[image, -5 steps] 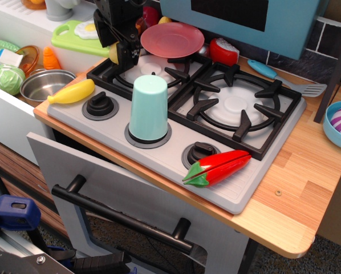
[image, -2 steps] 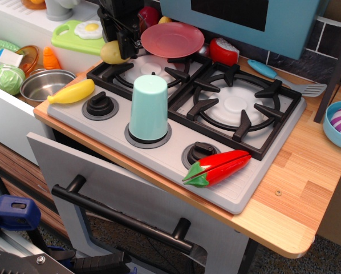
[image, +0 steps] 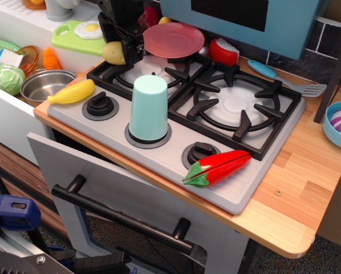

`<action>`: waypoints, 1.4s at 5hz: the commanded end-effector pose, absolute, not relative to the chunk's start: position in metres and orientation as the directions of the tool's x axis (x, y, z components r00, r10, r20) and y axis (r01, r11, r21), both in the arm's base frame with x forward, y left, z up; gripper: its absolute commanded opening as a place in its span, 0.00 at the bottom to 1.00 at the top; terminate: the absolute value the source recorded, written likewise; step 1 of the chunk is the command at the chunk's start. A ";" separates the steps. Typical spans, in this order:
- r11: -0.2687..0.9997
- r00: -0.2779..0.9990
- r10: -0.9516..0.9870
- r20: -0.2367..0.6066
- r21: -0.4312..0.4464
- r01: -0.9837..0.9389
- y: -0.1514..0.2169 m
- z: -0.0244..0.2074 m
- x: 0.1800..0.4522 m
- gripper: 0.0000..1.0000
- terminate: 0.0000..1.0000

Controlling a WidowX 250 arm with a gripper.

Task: Put potato on plate

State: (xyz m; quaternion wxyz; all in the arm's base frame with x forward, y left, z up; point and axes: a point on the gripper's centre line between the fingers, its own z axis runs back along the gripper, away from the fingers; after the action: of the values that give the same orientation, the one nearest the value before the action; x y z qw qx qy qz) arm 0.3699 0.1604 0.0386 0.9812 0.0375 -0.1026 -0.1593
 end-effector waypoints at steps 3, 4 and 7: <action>0.956 0.931 -0.273 0.242 0.172 0.236 0.164 0.068 0.362 0.00 0.00; 0.937 0.920 -0.318 0.228 0.221 0.269 0.158 0.097 0.383 0.00 0.00; 0.908 0.887 -0.410 0.214 0.187 0.374 0.134 0.115 0.426 1.00 0.00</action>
State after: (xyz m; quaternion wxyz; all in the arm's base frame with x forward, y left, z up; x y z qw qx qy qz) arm 0.4183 0.1320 0.0888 0.9742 0.0543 -0.0925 -0.1988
